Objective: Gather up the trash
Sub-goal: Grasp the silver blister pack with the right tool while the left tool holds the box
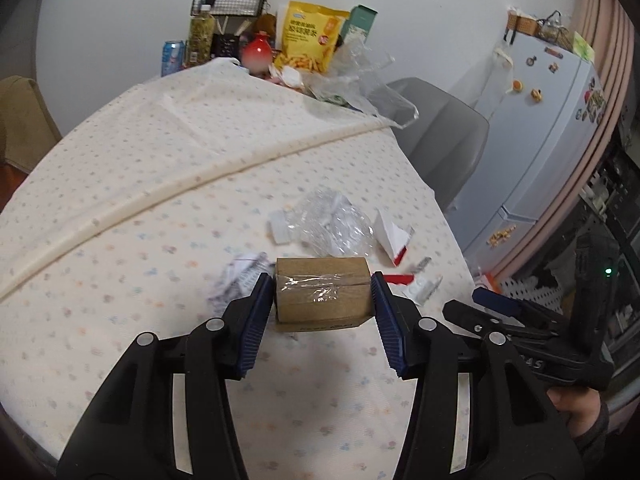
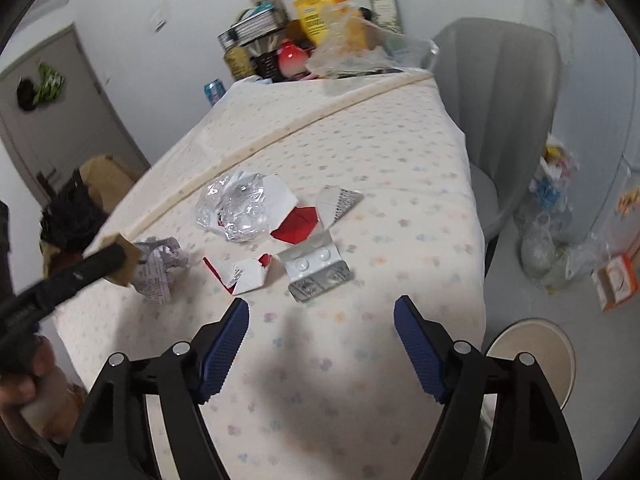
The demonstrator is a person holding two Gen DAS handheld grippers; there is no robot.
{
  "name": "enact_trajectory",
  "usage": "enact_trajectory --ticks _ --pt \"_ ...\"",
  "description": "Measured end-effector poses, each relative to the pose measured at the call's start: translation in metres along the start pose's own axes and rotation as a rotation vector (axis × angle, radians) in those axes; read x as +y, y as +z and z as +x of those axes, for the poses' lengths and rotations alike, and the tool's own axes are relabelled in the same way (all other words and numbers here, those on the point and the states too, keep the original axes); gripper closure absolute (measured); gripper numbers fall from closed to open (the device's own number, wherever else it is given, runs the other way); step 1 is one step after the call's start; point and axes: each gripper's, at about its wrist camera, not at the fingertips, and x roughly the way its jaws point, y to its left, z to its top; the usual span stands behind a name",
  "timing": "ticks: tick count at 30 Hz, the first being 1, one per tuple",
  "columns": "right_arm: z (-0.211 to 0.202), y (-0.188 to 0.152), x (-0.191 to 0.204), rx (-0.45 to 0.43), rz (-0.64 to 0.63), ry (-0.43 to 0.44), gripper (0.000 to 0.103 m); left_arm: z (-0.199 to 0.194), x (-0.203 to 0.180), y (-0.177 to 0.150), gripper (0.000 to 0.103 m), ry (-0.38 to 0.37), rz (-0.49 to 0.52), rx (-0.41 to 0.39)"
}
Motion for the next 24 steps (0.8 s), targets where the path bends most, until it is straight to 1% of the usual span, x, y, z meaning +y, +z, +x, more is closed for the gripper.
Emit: enact_trajectory --ticks 3,5,7,8,9,10,11,12,14,15,18,21,22,23,24 --pt "0.013 0.006 0.010 0.027 -0.085 -0.005 0.030 -0.005 0.008 0.000 0.053 0.020 -0.017 -0.011" --pt "0.021 0.007 0.019 0.036 -0.152 -0.030 0.030 -0.007 0.012 0.000 0.053 0.031 -0.026 -0.013" --pt "0.025 0.007 0.024 0.035 -0.209 -0.043 0.033 -0.007 0.017 0.000 0.053 0.039 -0.037 -0.013" --pt "0.026 0.007 0.025 0.037 -0.223 -0.043 0.043 -0.006 0.019 0.001 0.053 0.041 -0.042 -0.012" --pt "0.026 0.007 0.025 0.036 -0.234 -0.044 0.058 -0.006 0.020 0.001 0.053 0.042 -0.045 -0.012" --pt "0.024 0.006 0.023 0.030 -0.232 -0.049 0.067 -0.005 0.020 0.001 0.053 0.043 -0.047 -0.012" --pt "0.022 0.006 0.020 0.026 -0.216 -0.042 0.085 -0.006 0.020 0.001 0.053 0.043 -0.047 -0.014" --pt "0.019 0.007 0.015 0.025 -0.193 -0.020 0.090 -0.006 0.020 0.001 0.053 0.039 -0.047 -0.017" --pt "0.011 0.005 0.012 0.007 -0.179 0.004 0.092 -0.007 0.018 0.000 0.053 0.034 -0.043 -0.020" --pt "0.008 0.004 0.011 0.002 -0.186 -0.001 0.094 -0.007 0.017 -0.001 0.053 0.030 -0.040 -0.020" --pt "-0.005 0.000 0.009 -0.013 -0.186 0.008 0.097 -0.008 0.014 -0.003 0.053 0.020 -0.037 -0.020" --pt "-0.013 -0.001 0.008 -0.021 -0.182 0.005 0.097 -0.007 0.011 -0.004 0.053 0.011 -0.032 -0.022" --pt "-0.014 0.000 0.007 -0.019 -0.178 -0.005 0.097 -0.007 0.010 -0.004 0.053 0.010 -0.031 -0.022" --pt "-0.013 0.001 0.007 -0.017 -0.171 -0.012 0.094 -0.007 0.010 -0.004 0.053 0.009 -0.031 -0.023" --pt "-0.012 0.002 0.006 -0.010 -0.166 -0.012 0.088 -0.007 0.009 -0.004 0.053 0.008 -0.030 -0.022"
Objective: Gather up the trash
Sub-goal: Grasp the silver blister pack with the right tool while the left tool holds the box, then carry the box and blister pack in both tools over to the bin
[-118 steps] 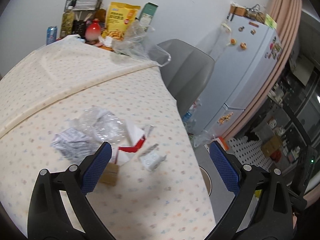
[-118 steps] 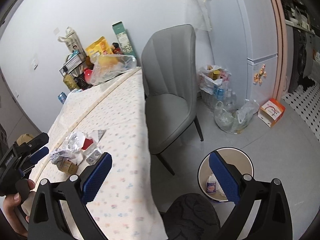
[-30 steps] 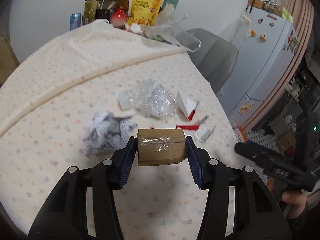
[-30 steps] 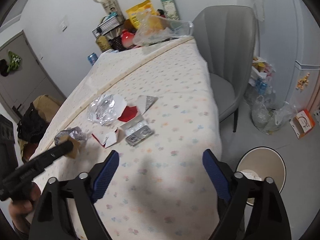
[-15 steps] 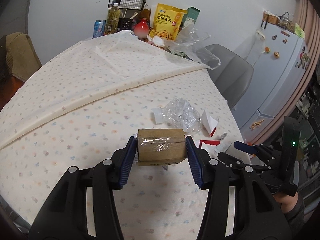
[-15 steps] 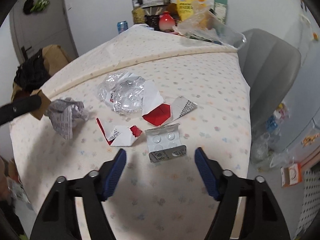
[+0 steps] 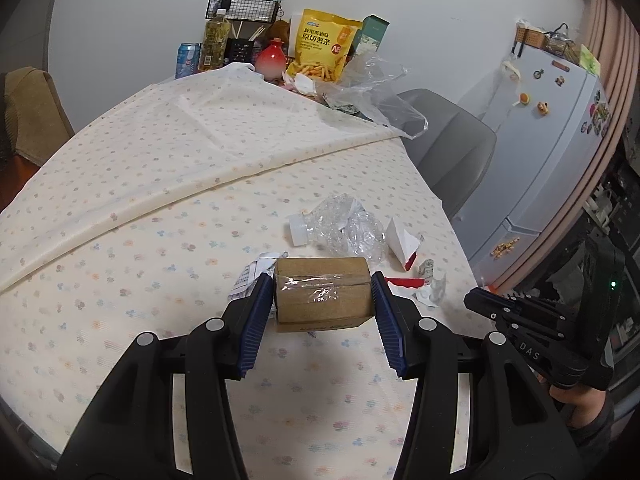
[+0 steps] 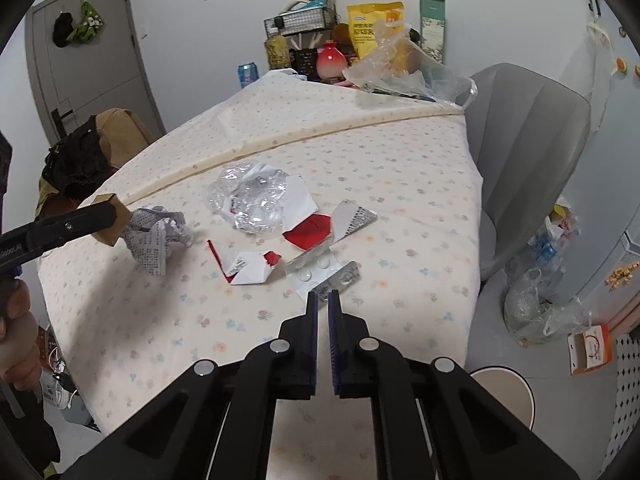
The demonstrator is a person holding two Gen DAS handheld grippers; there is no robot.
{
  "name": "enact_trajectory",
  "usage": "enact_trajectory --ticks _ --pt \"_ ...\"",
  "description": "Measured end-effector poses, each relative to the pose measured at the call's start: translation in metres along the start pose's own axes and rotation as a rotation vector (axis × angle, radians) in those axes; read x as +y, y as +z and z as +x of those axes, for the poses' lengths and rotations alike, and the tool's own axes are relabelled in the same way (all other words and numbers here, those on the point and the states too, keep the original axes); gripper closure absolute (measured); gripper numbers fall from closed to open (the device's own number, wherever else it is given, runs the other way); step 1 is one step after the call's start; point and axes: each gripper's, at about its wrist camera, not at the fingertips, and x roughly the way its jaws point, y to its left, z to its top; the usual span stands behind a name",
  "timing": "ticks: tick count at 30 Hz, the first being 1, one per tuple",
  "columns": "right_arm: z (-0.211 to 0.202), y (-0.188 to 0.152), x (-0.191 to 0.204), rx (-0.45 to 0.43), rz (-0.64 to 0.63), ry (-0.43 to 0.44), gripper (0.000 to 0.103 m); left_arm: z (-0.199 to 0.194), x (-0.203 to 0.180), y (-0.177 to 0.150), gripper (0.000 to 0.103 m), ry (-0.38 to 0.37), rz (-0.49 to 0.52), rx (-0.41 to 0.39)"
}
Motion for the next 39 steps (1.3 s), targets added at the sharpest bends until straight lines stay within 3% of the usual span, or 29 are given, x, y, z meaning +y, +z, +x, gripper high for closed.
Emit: enact_trajectory --ticks 1,2,3,22,28,29,39 --pt "0.002 0.001 -0.001 0.006 -0.002 0.006 0.077 0.000 0.000 0.000 0.053 0.001 0.000 0.001" --pt "0.003 0.002 0.000 -0.002 -0.011 -0.003 0.049 0.001 0.000 0.001 0.053 0.002 0.001 0.001" --pt "0.003 0.003 0.001 -0.018 -0.026 -0.016 0.036 0.001 0.000 0.001 0.053 0.004 0.002 0.002" --pt "0.065 0.018 0.014 0.075 -0.099 -0.047 0.039 0.009 0.016 0.004 0.053 0.038 -0.020 0.016" --pt "0.064 0.016 0.016 0.079 -0.138 -0.032 0.043 0.006 0.016 0.005 0.053 0.038 -0.019 0.006" --pt "0.064 0.017 0.015 0.081 -0.136 -0.015 0.053 0.006 0.017 0.006 0.054 0.037 -0.020 0.005" --pt "0.034 0.007 0.011 0.052 -0.080 0.000 0.056 -0.005 0.004 0.008 0.054 0.017 -0.004 -0.018"
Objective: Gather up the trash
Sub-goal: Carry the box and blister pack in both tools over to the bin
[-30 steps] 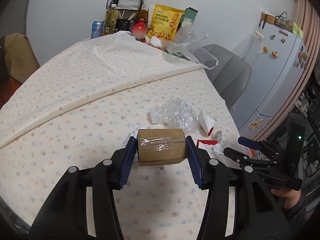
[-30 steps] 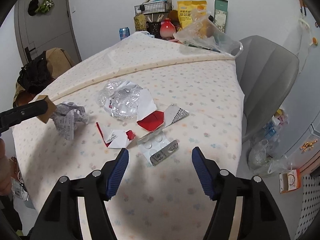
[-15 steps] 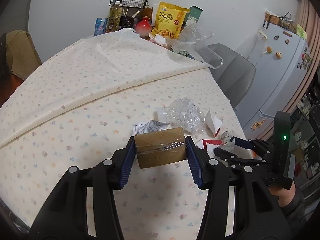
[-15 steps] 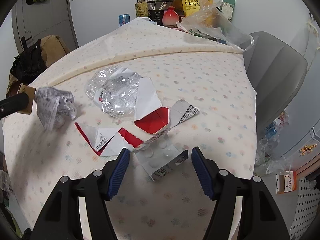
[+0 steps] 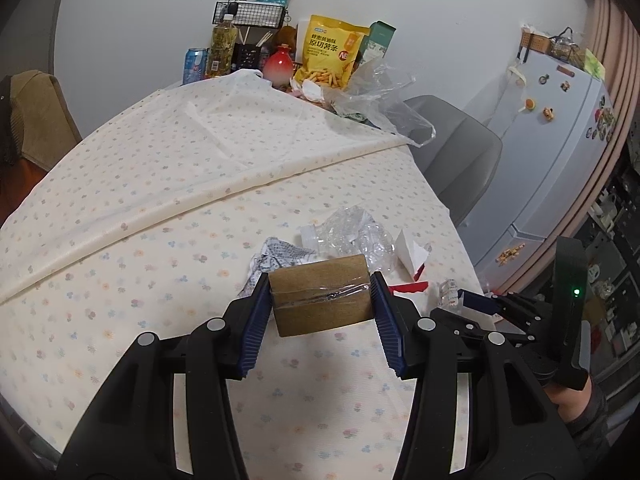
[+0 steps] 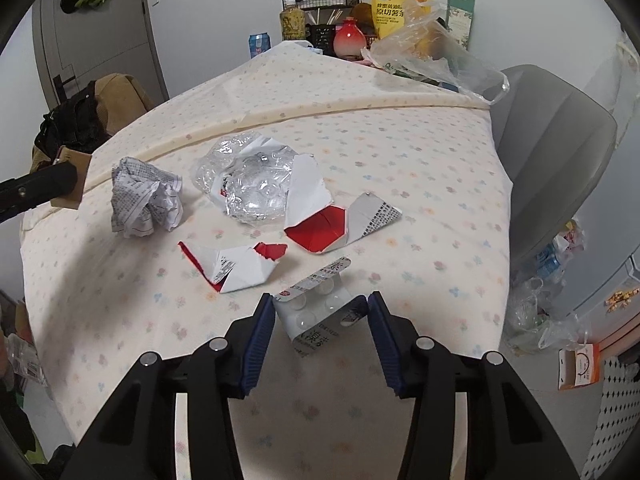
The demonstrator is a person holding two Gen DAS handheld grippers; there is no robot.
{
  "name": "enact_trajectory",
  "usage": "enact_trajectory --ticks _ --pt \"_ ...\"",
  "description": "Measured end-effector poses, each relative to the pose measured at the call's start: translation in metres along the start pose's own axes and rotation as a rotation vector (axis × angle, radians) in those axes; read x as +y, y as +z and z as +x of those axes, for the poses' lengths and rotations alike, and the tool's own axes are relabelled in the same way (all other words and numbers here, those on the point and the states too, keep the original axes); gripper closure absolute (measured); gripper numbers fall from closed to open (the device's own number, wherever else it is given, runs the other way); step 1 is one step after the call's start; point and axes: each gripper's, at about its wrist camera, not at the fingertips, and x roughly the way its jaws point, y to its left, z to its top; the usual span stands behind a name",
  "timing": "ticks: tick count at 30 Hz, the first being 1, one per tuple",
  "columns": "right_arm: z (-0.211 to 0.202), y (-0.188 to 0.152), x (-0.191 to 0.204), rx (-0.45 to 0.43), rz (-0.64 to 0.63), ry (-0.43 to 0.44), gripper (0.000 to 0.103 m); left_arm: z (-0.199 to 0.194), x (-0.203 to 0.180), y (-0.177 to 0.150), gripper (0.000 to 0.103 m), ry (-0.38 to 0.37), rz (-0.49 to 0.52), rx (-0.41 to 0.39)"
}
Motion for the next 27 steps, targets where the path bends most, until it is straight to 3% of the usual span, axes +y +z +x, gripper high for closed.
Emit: enact_trajectory --ticks 13,27 --pt "-0.059 -0.027 -0.041 -0.090 0.147 0.009 0.055 0.009 -0.060 0.001 0.054 -0.066 0.101 0.007" --pt "-0.091 -0.073 -0.122 -0.119 0.332 -0.091 0.054 0.041 -0.132 0.000 0.054 -0.160 0.208 0.051"
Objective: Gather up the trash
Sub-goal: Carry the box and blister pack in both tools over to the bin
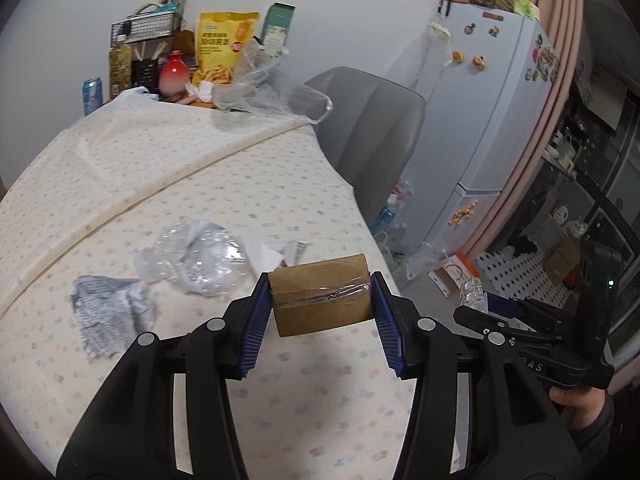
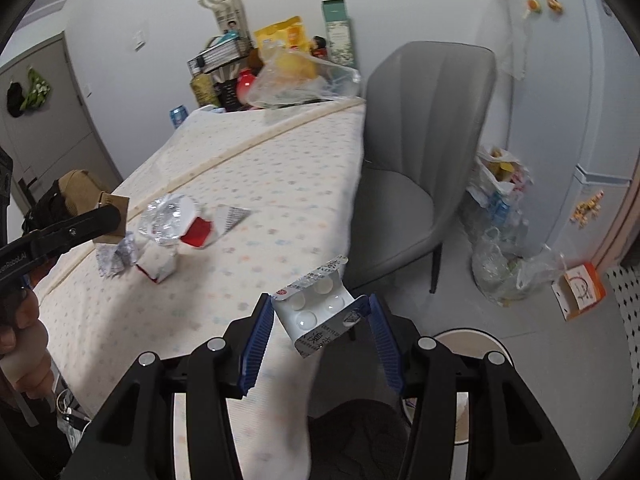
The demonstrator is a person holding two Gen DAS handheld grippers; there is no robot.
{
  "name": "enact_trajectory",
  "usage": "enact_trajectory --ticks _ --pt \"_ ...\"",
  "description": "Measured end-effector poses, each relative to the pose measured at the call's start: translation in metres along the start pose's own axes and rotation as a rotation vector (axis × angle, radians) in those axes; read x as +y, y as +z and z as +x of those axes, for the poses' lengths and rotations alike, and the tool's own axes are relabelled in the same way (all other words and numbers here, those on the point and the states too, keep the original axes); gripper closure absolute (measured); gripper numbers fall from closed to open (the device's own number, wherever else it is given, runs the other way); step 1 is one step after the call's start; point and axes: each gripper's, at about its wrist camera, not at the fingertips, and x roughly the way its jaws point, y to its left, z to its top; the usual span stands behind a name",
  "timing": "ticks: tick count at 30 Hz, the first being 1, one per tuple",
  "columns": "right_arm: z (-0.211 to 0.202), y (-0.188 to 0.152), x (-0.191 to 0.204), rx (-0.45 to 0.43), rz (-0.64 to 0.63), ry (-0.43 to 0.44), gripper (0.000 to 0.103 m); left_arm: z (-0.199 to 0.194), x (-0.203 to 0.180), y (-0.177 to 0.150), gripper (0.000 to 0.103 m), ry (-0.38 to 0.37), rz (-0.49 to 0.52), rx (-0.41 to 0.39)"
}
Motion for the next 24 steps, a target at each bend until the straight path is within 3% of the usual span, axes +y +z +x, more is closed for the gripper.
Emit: enact_trajectory --ticks 20,23,24 --pt "0.017 -0.031 -0.100 0.030 0.168 -0.110 0.054 0.075 -0.073 0.002 0.054 -0.064 0.109 0.120" --pt "0.018 -0.030 -0.109 0.018 0.165 -0.170 0.050 0.085 -0.087 0.001 0.054 -0.072 0.128 0.136" --pt "0.017 -0.031 -0.112 0.012 0.167 -0.179 0.044 0.087 -0.092 0.001 0.054 -0.076 0.135 0.141"
